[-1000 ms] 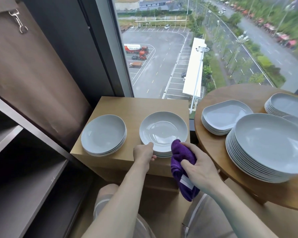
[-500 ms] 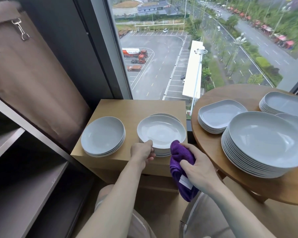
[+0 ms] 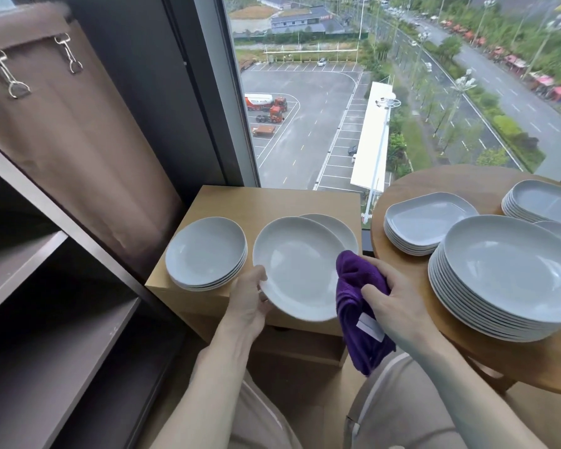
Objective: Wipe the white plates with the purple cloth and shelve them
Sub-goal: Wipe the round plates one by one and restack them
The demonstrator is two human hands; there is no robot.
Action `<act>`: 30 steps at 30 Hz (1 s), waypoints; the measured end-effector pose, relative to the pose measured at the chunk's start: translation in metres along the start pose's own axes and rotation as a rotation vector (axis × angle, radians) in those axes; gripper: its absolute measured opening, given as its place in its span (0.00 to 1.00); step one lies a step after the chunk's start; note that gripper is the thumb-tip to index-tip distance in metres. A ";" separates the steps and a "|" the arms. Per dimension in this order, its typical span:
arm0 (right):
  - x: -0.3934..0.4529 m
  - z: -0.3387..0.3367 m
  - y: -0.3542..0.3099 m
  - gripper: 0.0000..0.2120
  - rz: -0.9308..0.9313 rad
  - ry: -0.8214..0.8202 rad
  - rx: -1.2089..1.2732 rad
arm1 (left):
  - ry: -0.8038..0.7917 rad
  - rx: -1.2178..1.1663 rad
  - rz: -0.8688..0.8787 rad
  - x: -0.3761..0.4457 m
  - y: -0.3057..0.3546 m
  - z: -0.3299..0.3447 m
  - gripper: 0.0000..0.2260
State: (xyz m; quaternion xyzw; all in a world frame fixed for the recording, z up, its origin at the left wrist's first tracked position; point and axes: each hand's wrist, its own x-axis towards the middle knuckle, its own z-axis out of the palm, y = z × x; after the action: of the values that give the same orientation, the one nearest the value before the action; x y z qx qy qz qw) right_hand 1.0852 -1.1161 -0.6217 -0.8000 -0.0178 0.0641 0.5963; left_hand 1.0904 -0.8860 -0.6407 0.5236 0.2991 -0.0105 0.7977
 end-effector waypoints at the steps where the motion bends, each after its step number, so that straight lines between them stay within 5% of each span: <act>1: 0.001 0.000 -0.002 0.21 -0.007 0.002 0.002 | -0.041 -0.062 -0.005 -0.007 0.001 -0.003 0.13; 8: 0.009 0.028 -0.019 0.12 -0.027 -0.089 -0.083 | -0.189 -0.227 -0.123 -0.029 -0.012 -0.020 0.19; 15: 0.010 0.062 -0.018 0.24 -0.112 -0.511 -0.558 | -0.188 -0.339 -0.140 -0.032 -0.027 -0.038 0.20; 21: 0.000 0.085 -0.005 0.28 -0.220 -0.466 -0.795 | -0.195 -0.332 -0.142 -0.033 -0.031 -0.049 0.20; 30: -0.006 0.113 -0.012 0.29 -0.365 -0.541 -0.693 | -0.172 -0.419 -0.182 -0.032 -0.034 -0.044 0.29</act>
State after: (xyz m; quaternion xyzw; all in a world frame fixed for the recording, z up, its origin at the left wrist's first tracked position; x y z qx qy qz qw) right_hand 1.0657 -1.0055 -0.6414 -0.8902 -0.3328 0.1547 0.2700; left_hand 1.0326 -0.8739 -0.6654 0.3150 0.2718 -0.0645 0.9071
